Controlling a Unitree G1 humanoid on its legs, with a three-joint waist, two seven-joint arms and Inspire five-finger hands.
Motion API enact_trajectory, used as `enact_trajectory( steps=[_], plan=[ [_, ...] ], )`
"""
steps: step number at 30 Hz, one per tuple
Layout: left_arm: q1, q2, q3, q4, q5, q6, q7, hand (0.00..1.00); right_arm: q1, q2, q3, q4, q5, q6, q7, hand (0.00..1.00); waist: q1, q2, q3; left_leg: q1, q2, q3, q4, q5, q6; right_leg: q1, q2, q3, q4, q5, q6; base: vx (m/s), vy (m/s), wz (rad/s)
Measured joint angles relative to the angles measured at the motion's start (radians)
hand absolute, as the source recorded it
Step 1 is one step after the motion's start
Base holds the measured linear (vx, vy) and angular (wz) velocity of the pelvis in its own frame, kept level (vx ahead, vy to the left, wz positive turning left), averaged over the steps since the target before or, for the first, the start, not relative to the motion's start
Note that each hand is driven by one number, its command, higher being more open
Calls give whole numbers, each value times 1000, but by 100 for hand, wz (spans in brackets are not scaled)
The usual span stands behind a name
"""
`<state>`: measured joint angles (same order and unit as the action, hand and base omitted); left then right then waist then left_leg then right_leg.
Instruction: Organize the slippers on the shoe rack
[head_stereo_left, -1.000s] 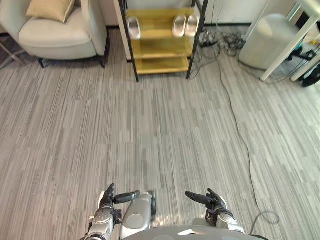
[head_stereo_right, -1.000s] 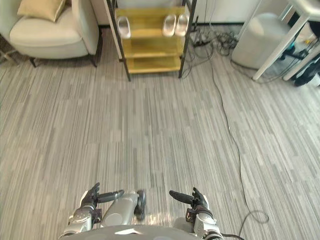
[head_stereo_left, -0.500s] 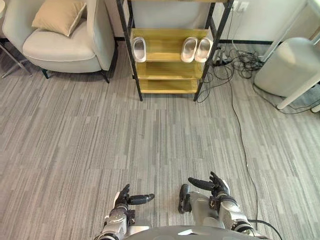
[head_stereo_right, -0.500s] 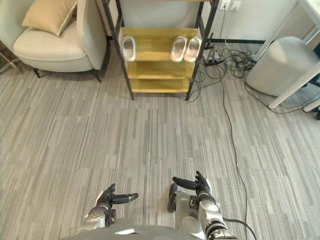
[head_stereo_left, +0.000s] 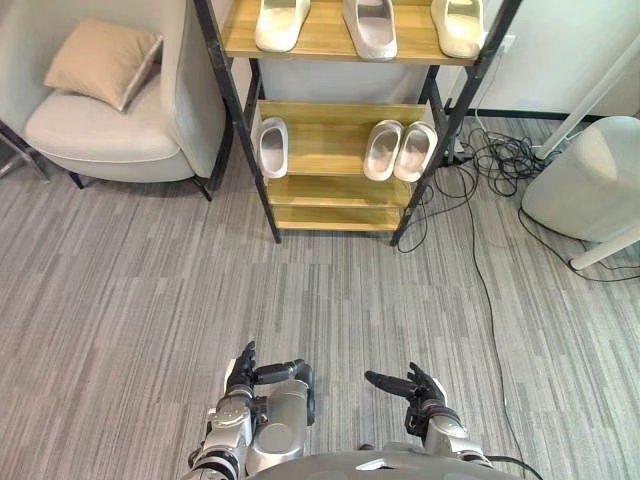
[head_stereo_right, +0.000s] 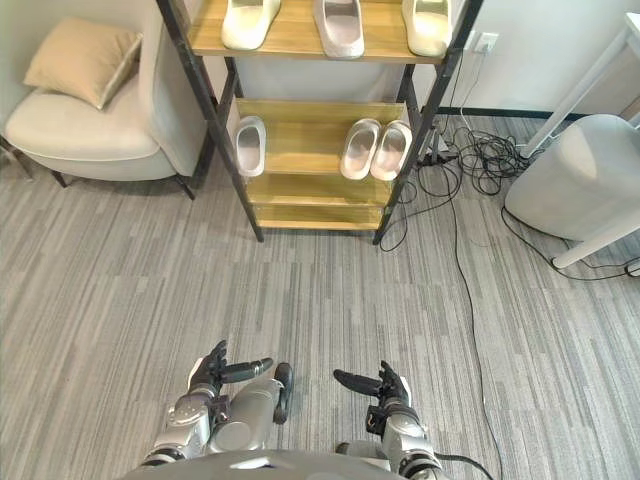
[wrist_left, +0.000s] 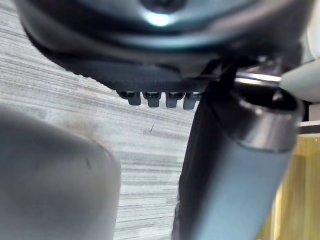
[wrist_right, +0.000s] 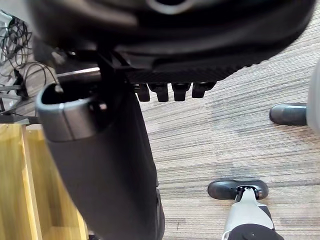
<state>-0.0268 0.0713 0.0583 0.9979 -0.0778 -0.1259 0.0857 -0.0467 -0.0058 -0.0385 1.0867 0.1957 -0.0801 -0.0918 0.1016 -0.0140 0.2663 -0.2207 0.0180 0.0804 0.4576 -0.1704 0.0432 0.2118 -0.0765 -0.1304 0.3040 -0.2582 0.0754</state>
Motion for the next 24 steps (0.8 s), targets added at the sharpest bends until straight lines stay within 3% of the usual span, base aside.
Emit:
enact_trajectory(
  steps=[1,3,4,6,7,9,10,11,12,13,14,16,17,19,20,21,22,24],
  plan=[
    [0,3,-6,9,1,1,0,100,0,0,-1,0,0,0,2,100,-1,-2,-1,34,-9,10,-9,-14,14,-34,-17,11,111,0,3,443,127,-35],
    [3,16,-39,21,8,6,-2,100,0,-2,-2,-3,-9,3,7,100,-12,-7,-4,124,-31,16,-45,-53,35,-130,-68,27,410,60,59,411,92,-13],
    [2,21,-51,30,9,6,-3,100,-2,-3,-4,-4,-17,-2,10,100,-14,-10,-4,165,-42,13,-61,-73,39,-166,-90,18,522,51,51,386,55,4],
    [3,22,-54,48,9,10,-1,100,-3,-3,-4,-3,-20,0,20,100,-17,-18,-8,266,-49,3,-114,-86,45,-220,-124,-45,626,10,-12,355,6,14],
    [15,22,-56,49,9,13,-1,100,-4,-3,0,-5,-20,-3,23,100,-27,-12,-17,317,-38,-15,-160,-86,45,-269,-119,-93,591,-27,-36,401,-42,21],
    [18,20,-57,50,9,20,0,100,-6,-3,0,-14,-20,-11,23,100,-34,-7,-16,352,-15,-35,-188,-89,39,-317,-93,-112,511,-45,-46,376,-97,34],
    [21,19,-54,54,9,20,2,100,-10,-3,4,-24,-20,-18,26,100,-45,-3,-15,375,15,-52,-205,-97,25,-367,-58,-106,385,-43,-40,301,-119,50],
    [24,22,-52,57,9,20,2,100,-19,-2,24,-28,-20,-20,27,100,-50,-4,-17,397,42,-70,-224,-110,1,-408,-22,-71,192,12,-8,257,-141,44],
    [26,25,-51,58,10,21,1,100,-20,0,26,-28,-20,-20,27,100,-50,-11,-20,404,45,-76,-232,-116,-9,-416,-10,-48,102,52,0,407,-245,39],
    [30,28,-50,61,10,21,-1,100,-18,0,29,-28,-21,-21,26,100,-56,-16,-22,419,48,-95,-244,-127,-27,-410,-1,-28,32,200,7,464,-294,39],
    [28,18,-38,71,10,20,-1,100,-19,-9,20,-19,-22,-17,25,100,-58,1,-30,439,68,-130,-255,-135,-40,-383,23,-30,22,231,-37,471,-314,34],
    [30,-2,-27,70,10,17,-5,100,-21,-14,9,-16,-36,-17,23,100,-49,17,-33,436,73,-171,-245,-132,-40,-408,25,-33,91,172,-54,340,-237,22],
    [38,-11,-11,71,12,18,-4,100,-21,-14,-6,-17,-37,-18,24,100,-60,27,-39,431,81,-211,-211,-131,-42,-403,19,-61,132,122,-65,353,-263,44],
    [47,-23,11,71,12,18,-5,100,-14,-9,-34,-20,-37,-14,23,100,-68,41,-50,398,88,-240,-121,-132,-53,-364,24,-98,109,94,-72,357,-248,59],
    [46,-33,42,66,13,18,-8,100,-3,-15,-44,-25,-37,-8,21,100,-69,50,-56,327,99,-240,36,-124,-88,-317,33,-133,68,84,-76,297,-174,78],
    [49,-42,74,51,11,18,-8,100,10,-18,-48,-34,-37,-6,21,100,-64,61,-54,228,126,-219,254,-76,-155,-251,51,-169,11,81,-81,431,-243,82],
    [51,-44,92,41,10,18,-5,100,18,-19,-48,-37,-37,-6,19,100,-56,63,-54,181,147,-200,355,-58,-168,-216,64,-178,-16,80,-85,332,-149,53],
    [57,-44,98,13,9,17,-4,100,25,-14,-49,-25,-37,-1,18,100,-38,65,-52,100,201,-104,511,-85,-160,-110,84,-195,-82,77,-93,310,-85,16]
  ],
)
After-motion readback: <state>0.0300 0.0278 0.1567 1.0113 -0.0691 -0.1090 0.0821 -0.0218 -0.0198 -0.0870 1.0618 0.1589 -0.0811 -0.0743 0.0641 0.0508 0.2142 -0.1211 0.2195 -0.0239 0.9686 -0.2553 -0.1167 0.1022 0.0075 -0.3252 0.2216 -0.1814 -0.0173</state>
